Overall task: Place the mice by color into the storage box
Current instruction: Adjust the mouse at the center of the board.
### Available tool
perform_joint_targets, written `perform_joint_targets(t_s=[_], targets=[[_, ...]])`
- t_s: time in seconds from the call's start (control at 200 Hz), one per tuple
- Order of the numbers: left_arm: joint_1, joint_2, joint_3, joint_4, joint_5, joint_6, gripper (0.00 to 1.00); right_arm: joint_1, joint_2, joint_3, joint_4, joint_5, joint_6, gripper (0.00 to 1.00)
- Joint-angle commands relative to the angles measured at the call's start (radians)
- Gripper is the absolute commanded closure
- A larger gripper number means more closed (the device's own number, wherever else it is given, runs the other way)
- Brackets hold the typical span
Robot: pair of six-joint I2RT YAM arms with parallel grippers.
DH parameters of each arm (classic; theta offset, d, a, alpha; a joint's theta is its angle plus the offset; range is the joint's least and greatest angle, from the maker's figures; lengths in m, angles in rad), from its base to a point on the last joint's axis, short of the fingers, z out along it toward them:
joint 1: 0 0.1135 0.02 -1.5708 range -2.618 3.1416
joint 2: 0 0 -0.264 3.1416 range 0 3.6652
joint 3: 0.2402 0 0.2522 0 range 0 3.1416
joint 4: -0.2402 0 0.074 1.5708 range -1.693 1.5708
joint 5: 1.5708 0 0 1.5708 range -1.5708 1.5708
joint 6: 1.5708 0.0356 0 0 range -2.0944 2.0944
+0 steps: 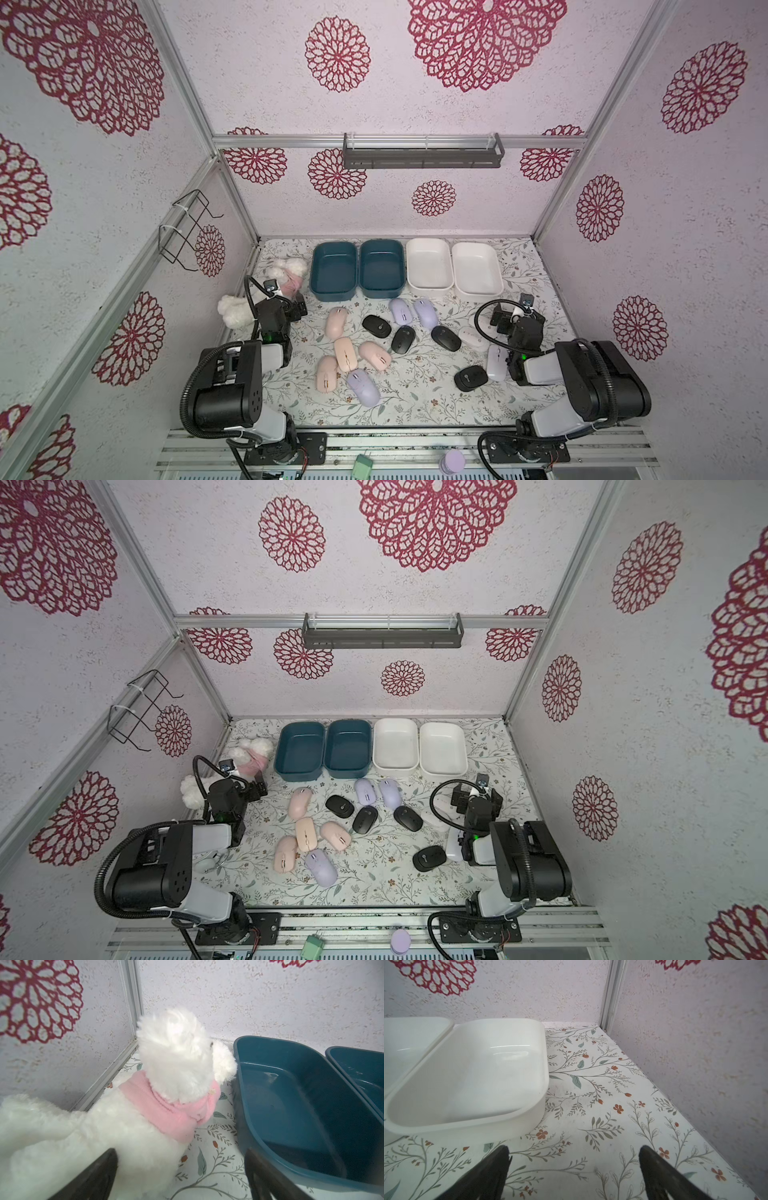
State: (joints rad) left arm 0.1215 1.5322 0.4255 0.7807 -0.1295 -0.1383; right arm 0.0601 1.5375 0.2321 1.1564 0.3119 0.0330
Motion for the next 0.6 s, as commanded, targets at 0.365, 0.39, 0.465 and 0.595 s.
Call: perform_joint_targets(t_s=[0.365, 0.39, 0.465, 0.595], targets=[[0.008, 0.005, 0.015, 0.029, -0.005, 0.006, 0.03, 0.004, 0.001, 0.019, 0.057, 0.013, -0.017, 0.01], [0.008, 0.006, 0.015, 0.029, -0.005, 0.006, 0.03, 0.004, 0.001, 0.019, 0.057, 0.015, -0.018, 0.01], [0.008, 0.008, 0.016, 0.027, -0.005, 0.008, 0.03, 0.004, 0.001, 0.019, 0.057, 0.014, -0.017, 0.01], [0.009, 0.007, 0.017, 0.027, -0.006, 0.009, 0.03, 0.004, 0.001, 0.02, 0.057, 0.014, -0.018, 0.01]])
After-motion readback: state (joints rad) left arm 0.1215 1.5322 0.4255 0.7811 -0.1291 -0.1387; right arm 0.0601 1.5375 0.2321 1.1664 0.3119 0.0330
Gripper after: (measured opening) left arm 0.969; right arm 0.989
